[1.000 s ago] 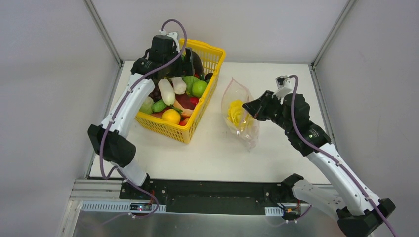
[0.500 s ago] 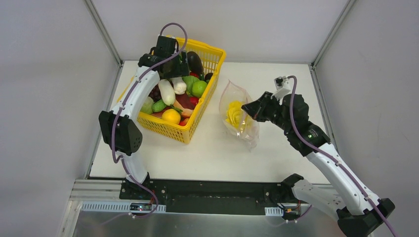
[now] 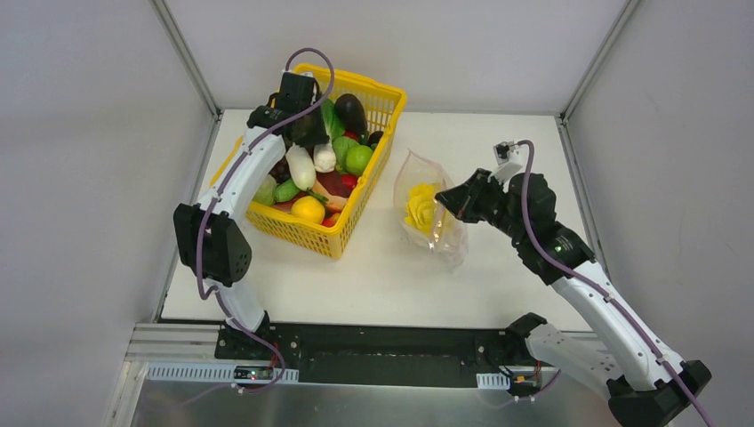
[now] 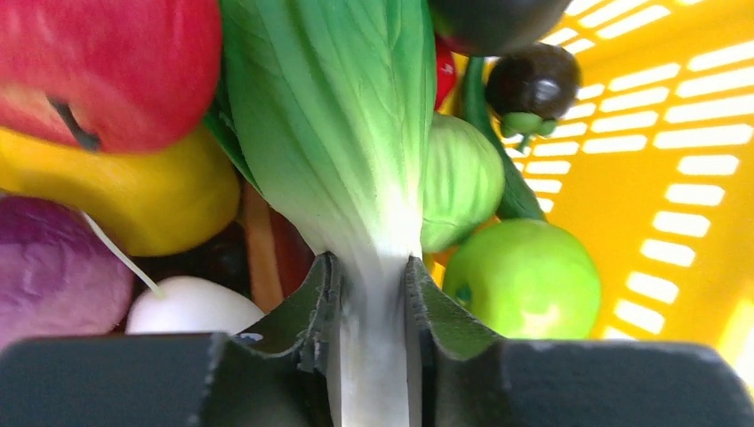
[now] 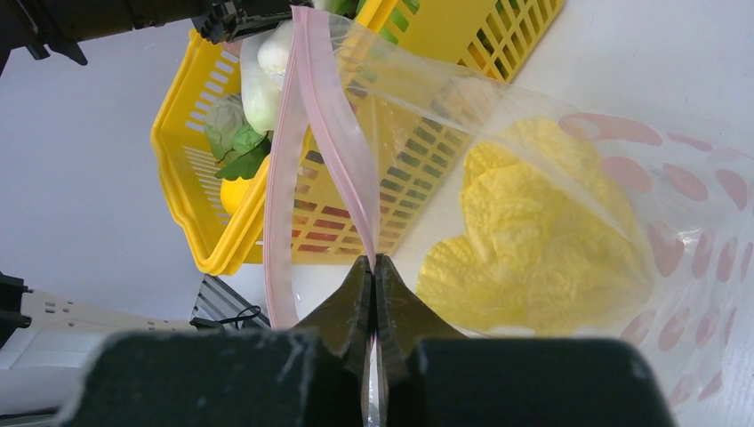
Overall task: Place the food in the zip-top bag and seal the zipper
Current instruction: Pick up the fake vegetable from the bin, then place the fake vegetable in the bin.
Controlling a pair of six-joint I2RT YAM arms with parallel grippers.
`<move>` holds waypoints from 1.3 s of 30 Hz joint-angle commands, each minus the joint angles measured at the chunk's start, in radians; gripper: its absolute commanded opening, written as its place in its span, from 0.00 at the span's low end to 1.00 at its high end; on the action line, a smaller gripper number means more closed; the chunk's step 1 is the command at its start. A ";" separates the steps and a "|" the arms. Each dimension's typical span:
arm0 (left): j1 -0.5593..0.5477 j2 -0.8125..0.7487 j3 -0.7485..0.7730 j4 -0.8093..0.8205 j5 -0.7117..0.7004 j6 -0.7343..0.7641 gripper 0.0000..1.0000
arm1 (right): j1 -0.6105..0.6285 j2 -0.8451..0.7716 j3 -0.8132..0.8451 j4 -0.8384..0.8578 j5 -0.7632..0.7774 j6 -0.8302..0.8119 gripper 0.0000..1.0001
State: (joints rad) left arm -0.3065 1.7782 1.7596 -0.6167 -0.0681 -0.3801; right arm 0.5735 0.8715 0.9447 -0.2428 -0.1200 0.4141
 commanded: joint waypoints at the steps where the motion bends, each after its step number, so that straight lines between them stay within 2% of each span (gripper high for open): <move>1: -0.024 -0.130 -0.038 0.063 0.142 -0.015 0.11 | -0.002 -0.022 -0.008 0.022 0.005 -0.014 0.00; 6: -0.026 -0.267 -0.158 0.196 0.239 -0.059 0.01 | -0.003 -0.022 -0.017 0.024 0.000 -0.008 0.00; 11: -0.026 -0.386 -0.239 0.188 0.285 -0.063 0.00 | -0.004 -0.026 -0.021 0.024 -0.003 -0.006 0.00; 14: -0.027 -0.460 -0.278 0.113 0.305 -0.026 0.00 | -0.004 -0.029 -0.025 0.023 -0.004 -0.008 0.00; 18: -0.026 -0.606 -0.396 0.029 0.152 -0.007 0.00 | -0.005 -0.027 -0.029 0.027 -0.005 -0.013 0.00; 21: -0.026 -0.688 -0.499 0.018 0.016 -0.038 0.04 | -0.005 -0.015 -0.030 0.040 -0.016 -0.013 0.00; 22: -0.026 -0.707 -0.538 0.030 -0.008 -0.055 0.08 | -0.005 -0.008 -0.030 0.048 -0.023 -0.010 0.00; 24: -0.026 -0.722 -0.570 0.026 -0.027 -0.085 0.26 | -0.007 0.010 -0.026 0.059 -0.042 -0.008 0.00; 26: -0.026 -0.723 -0.581 0.026 -0.019 -0.089 0.35 | -0.007 0.025 -0.016 0.060 -0.062 -0.007 0.00; 27: -0.026 -0.722 -0.577 0.016 -0.024 -0.085 0.45 | -0.007 0.029 -0.014 0.059 -0.066 -0.005 0.00; 29: -0.026 -0.712 -0.558 -0.003 -0.040 -0.074 0.62 | -0.006 0.030 -0.012 0.059 -0.070 -0.003 0.00; 35: -0.026 -0.638 -0.411 -0.099 -0.058 0.011 0.97 | -0.006 0.012 -0.005 0.051 -0.070 -0.005 0.00; 39: -0.024 -0.556 -0.280 -0.141 -0.058 0.064 0.99 | -0.006 0.013 -0.002 0.047 -0.083 -0.005 0.00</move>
State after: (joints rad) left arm -0.3279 1.1721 1.3449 -0.7086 -0.0914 -0.3946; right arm 0.5709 0.9024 0.9180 -0.2207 -0.1776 0.4149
